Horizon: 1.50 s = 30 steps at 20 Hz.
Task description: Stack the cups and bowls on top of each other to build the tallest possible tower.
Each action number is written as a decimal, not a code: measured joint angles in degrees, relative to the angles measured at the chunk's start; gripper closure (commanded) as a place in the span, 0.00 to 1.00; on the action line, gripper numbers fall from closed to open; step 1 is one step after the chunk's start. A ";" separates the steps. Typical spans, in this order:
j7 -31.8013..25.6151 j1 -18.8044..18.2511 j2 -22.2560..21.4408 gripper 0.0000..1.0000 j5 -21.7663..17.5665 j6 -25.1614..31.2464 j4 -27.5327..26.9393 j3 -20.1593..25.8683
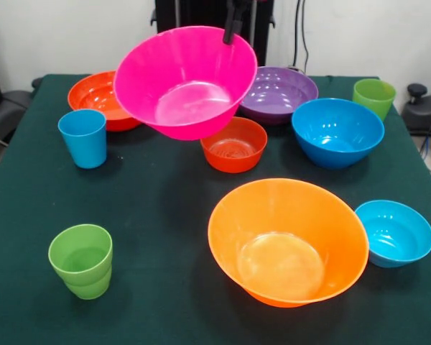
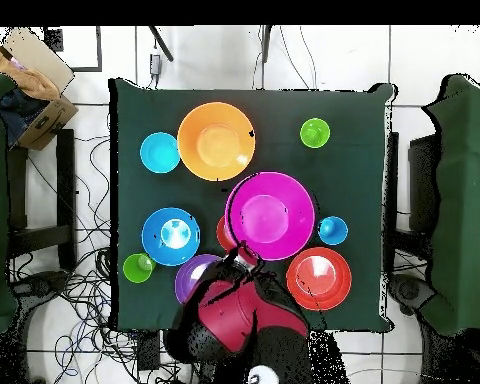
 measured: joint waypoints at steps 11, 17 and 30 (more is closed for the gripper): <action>0.00 -16.71 0.86 1.00 20.76 16.38 3.33 15.66; 0.00 -17.57 0.48 1.00 21.42 19.36 4.22 19.27; 0.00 -16.45 -0.10 1.00 21.79 19.34 6.42 23.31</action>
